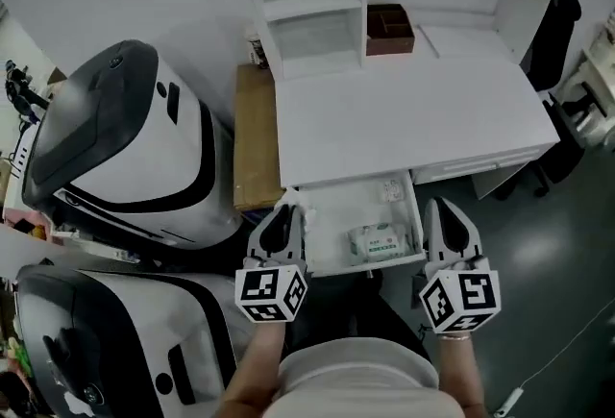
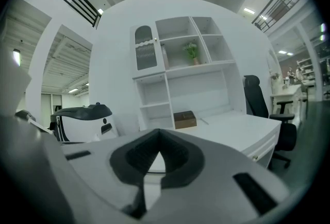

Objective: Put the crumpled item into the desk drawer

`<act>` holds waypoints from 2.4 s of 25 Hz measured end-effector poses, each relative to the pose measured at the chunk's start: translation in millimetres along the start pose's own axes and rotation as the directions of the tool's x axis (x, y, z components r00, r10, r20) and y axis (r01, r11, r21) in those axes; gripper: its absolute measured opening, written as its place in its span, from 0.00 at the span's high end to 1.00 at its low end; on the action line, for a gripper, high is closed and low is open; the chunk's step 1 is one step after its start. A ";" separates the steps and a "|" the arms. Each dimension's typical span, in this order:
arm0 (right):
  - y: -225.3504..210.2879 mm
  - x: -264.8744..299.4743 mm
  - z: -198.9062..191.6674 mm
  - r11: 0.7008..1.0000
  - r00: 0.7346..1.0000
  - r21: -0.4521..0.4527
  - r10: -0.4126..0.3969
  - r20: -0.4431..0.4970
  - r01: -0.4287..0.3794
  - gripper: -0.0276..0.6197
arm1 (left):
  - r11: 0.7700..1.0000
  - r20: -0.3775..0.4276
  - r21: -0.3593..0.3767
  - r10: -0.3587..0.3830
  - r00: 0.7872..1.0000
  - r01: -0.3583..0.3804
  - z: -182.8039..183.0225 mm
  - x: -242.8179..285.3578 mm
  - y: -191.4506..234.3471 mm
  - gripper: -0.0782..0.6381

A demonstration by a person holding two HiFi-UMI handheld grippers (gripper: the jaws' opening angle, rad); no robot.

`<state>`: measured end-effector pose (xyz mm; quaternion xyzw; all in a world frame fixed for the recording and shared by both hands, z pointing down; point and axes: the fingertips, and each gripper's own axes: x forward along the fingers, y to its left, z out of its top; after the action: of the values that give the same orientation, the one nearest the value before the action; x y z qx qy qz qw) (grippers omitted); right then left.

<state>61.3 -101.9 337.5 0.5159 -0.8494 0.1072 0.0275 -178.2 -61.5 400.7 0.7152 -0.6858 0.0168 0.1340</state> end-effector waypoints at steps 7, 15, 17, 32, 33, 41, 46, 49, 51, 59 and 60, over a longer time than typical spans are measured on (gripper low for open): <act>-18.1 17.9 -5.7 1.000 1.000 0.023 0.002 -0.023 -0.001 0.95 | 0.999 -0.087 0.038 -0.009 0.996 0.013 -25.8 29.1 -8.2 0.84; -33.4 26.2 -10.6 0.999 0.999 0.042 -0.015 -0.041 0.017 0.95 | 0.996 -0.194 0.068 -0.039 0.980 0.054 -60.0 54.7 -15.4 0.84; -35.4 27.9 -12.7 0.998 0.999 0.052 -0.016 -0.048 0.018 0.95 | 0.996 -0.216 0.067 -0.048 0.975 0.064 -66.4 60.5 -17.1 0.84; -50.1 30.1 -23.3 0.995 0.995 0.081 -0.054 -0.081 0.061 0.95 | 0.964 -0.483 0.174 -0.095 0.870 0.202 -155.6 105.1 -25.3 0.84; -50.9 30.0 -23.9 0.995 0.995 0.080 -0.057 -0.083 0.064 0.95 | 0.963 -0.502 0.177 -0.090 0.860 0.204 -163.6 108.4 -23.5 0.84; -61.5 27.4 -28.2 0.992 0.991 0.082 -0.083 -0.101 0.091 0.95 | 0.951 -0.634 0.206 -0.048 0.772 0.229 -215.7 128.9 -15.6 0.84; -65.5 26.8 -32.0 0.991 0.989 0.088 -0.091 -0.114 0.102 0.95 | 0.949 -0.696 0.206 -0.031 0.718 0.240 -238.4 140.7 -15.0 0.84; -65.7 28.0 -35.0 0.991 0.988 0.089 -0.092 -0.122 0.103 0.95 | 0.942 -0.716 0.220 -0.019 0.698 0.252 -247.7 148.4 -15.5 0.84; -66.3 29.3 -36.1 0.991 0.988 0.088 -0.092 -0.127 0.103 0.95 | 0.939 -0.732 0.225 -0.014 0.681 0.260 -255.2 152.1 -16.2 0.84; -72.7 29.9 -39.6 0.989 0.984 0.089 -0.103 -0.142 0.116 0.95 | 0.943 -0.791 0.219 0.021 0.612 0.251 -289.0 157.9 -14.8 0.83; -73.9 29.4 -40.2 0.989 0.984 0.090 -0.105 -0.144 0.119 0.95 | 0.942 -0.799 0.222 0.028 0.601 0.251 -293.1 158.0 -13.5 0.83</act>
<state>110.2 -151.9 392.6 0.5550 -0.8088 0.1826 0.0673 -108.7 -152.5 713.7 0.6869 -0.4969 0.4307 0.3096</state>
